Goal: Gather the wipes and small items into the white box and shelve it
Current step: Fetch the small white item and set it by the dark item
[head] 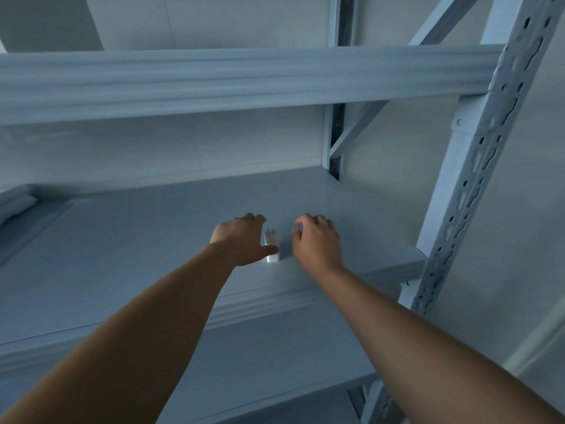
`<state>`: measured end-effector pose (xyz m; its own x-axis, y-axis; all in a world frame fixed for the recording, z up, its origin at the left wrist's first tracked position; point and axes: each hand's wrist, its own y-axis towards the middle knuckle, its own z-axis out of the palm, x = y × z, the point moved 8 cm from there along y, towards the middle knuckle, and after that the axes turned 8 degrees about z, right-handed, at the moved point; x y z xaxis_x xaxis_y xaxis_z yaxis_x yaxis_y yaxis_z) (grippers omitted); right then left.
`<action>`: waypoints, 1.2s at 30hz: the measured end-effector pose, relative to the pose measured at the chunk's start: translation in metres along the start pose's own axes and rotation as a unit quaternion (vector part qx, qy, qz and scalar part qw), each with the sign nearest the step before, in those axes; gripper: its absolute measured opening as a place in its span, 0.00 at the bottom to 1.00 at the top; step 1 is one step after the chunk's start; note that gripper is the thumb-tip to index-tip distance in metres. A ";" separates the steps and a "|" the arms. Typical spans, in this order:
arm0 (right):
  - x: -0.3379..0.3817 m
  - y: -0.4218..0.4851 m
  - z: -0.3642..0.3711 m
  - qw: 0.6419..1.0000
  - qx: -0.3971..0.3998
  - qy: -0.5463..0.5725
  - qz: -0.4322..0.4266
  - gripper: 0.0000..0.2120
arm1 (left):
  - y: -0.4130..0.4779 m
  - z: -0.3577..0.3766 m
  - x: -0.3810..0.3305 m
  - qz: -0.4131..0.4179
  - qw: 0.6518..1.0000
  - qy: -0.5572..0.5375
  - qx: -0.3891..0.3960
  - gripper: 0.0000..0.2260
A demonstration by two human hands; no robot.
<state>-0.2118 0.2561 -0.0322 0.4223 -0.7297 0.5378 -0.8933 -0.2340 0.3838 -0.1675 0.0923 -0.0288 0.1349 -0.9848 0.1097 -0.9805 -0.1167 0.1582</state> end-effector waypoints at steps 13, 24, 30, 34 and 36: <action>0.007 0.001 0.007 0.996 -0.040 -0.041 0.067 0.12 | 0.022 0.014 0.008 0.112 0.991 -0.072 0.004 0.28; -0.010 -0.031 -0.015 0.986 -0.088 -0.058 0.127 0.12 | 0.022 0.001 -0.015 0.188 0.971 -0.135 -0.057 0.26; -0.043 -0.064 -0.046 0.973 -0.118 0.039 0.196 0.12 | 0.010 -0.023 -0.064 0.256 0.950 -0.151 -0.101 0.25; -0.069 -0.091 -0.068 0.955 -0.128 0.093 0.249 0.12 | -0.004 -0.039 -0.105 0.300 0.935 -0.152 -0.115 0.26; -0.089 -0.108 -0.079 0.927 -0.141 0.164 0.307 0.12 | -0.012 -0.044 -0.129 0.325 0.928 -0.142 -0.116 0.26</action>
<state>-0.1406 0.3978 -0.0623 -0.0860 -0.4244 0.9014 -0.9247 0.3708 0.0864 -0.1667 0.2267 -0.0020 -0.5488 -0.8360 -0.0021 -0.7802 0.5113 0.3603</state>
